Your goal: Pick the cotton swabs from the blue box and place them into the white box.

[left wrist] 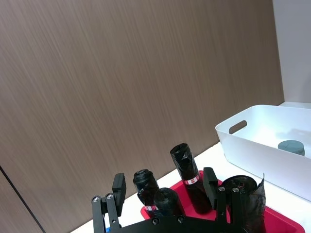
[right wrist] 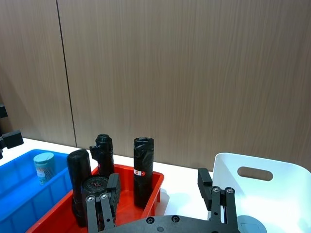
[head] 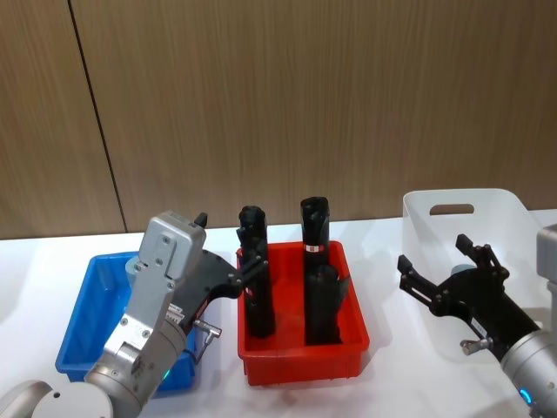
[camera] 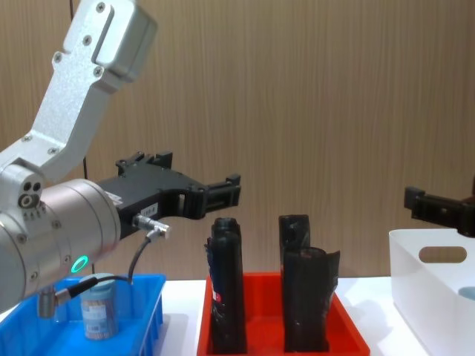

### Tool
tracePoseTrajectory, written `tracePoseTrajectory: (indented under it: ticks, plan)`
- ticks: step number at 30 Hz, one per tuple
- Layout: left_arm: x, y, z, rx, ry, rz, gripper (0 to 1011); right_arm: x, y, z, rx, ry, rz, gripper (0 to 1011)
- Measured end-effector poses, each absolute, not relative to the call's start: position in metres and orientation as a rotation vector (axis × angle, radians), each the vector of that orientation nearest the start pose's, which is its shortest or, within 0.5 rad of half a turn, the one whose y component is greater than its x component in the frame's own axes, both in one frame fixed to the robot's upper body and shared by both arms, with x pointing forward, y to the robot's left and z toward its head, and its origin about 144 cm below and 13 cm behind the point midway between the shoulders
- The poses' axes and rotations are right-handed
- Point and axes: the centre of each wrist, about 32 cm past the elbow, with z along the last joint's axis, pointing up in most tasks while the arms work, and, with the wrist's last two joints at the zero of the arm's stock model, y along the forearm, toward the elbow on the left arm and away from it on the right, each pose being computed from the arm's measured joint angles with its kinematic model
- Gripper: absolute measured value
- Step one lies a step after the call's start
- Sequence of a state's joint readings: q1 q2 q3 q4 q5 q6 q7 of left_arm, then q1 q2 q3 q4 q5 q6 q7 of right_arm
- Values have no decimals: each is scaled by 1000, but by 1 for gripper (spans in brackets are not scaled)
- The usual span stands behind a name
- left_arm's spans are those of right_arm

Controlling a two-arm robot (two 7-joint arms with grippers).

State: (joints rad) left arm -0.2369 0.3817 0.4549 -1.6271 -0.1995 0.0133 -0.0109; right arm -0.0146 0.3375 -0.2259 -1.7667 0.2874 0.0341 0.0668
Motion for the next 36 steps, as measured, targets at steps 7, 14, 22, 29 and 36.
tracePoseTrajectory:
  ticks: [7, 14, 22, 29, 36]
  plan:
    - [492, 198, 1205, 61, -269, 1123, 1004, 443, -237, 1189, 26, -75, -1229, 1001]
    - [492, 198, 1205, 61, -269, 1124, 1004, 444, -238, 1189, 22, -74, -1217, 1002]
    - [492, 198, 1205, 61, -268, 1124, 1004, 446, -241, 1190, 8, -55, -1173, 1001]
    - [492, 198, 1204, 61, -268, 1124, 1004, 452, -244, 1190, -14, -37, -1120, 1001]
    - [492, 198, 1204, 61, -268, 1124, 1004, 461, -246, 1187, -39, -15, -1069, 1002]
